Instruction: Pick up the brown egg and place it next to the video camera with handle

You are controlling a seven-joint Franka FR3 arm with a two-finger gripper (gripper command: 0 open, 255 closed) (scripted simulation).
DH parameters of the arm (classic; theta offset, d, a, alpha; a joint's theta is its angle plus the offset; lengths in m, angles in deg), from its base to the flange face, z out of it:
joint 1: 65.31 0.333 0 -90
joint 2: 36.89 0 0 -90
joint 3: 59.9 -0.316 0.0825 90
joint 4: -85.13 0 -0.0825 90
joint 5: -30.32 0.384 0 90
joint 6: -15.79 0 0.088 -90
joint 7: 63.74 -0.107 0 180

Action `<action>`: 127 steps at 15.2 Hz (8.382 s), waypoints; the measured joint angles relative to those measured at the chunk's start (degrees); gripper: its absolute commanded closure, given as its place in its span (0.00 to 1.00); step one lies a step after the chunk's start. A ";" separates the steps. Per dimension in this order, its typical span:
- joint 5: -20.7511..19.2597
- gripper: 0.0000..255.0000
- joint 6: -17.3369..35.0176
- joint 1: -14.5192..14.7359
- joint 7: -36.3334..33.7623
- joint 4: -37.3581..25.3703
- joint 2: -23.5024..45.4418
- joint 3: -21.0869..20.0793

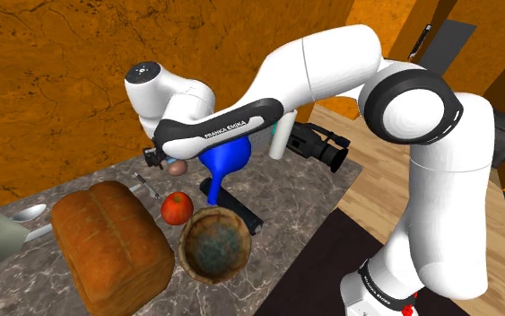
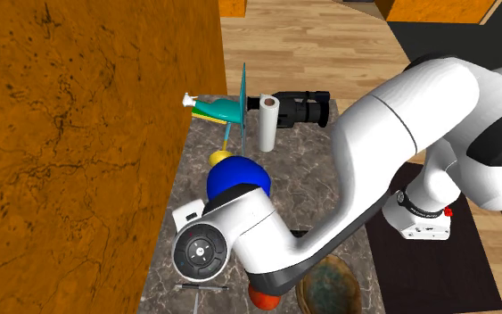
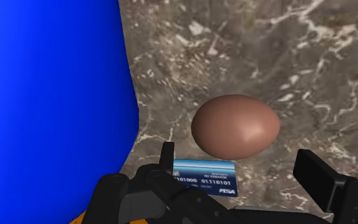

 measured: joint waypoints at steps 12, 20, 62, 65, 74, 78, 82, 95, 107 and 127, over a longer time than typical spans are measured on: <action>-2.38 1.00 1.46 0.08 -0.71 -1.02 1.37 0.39; -6.06 1.00 1.37 -0.50 -1.08 -1.30 1.75 -0.18; 0.16 1.00 -4.03 1.84 -22.35 -0.54 1.51 1.85; 0.64 1.00 -5.58 1.76 -21.52 -1.19 0.42 1.66; 1.94 1.00 -10.65 1.74 -19.06 -4.24 -2.12 1.19; 2.39 1.00 -12.76 1.80 -18.14 -5.74 -2.90 1.04; 2.83 1.00 -15.24 1.94 -17.16 -7.62 -3.66 0.88; 3.78 1.00 -23.81 2.52 -13.74 -15.62 -4.90 0.62; 5.64 1.00 -19.99 -1.96 -9.76 -0.50 -18.19 1.67; 5.18 1.00 -6.50 -12.22 8.38 38.04 -51.32 14.04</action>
